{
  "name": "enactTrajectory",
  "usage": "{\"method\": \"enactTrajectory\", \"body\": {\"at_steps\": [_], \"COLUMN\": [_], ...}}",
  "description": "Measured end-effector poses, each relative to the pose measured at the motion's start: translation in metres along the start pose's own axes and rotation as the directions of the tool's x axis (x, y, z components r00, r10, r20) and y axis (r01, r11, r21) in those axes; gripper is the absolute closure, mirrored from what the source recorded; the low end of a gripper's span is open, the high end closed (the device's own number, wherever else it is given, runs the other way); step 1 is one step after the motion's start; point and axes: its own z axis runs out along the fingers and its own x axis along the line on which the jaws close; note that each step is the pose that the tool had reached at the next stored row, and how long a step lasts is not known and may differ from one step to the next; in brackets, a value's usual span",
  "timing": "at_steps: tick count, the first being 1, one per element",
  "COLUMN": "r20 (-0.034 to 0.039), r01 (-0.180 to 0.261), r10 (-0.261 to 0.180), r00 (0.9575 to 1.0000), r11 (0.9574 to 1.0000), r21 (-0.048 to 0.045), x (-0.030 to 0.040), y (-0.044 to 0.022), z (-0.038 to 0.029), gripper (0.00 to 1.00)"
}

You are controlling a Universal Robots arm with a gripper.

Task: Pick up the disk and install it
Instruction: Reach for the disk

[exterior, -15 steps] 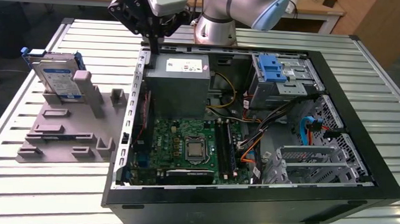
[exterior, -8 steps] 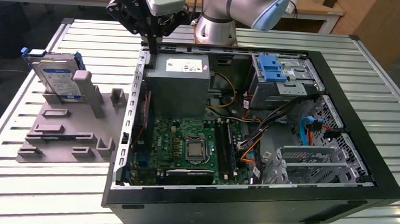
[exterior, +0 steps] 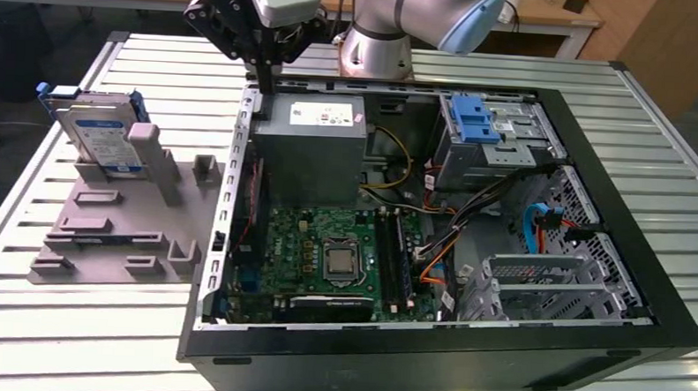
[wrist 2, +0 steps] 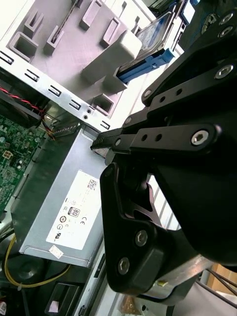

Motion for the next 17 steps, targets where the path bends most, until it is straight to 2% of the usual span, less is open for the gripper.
{"method": "enactTrajectory", "body": {"at_steps": [9, 17], "r20": [-0.0009, -0.001], "r01": [0.0, 0.0], "r10": [0.0, 0.0], "r00": [1.0, 1.0], "r11": [1.0, 1.0], "r21": [0.0001, 0.0001], "x": [0.0076, 0.0089], "y": [0.0026, 0.0028], "z": [0.0005, 0.0006], "gripper": [0.89, 0.89]}}
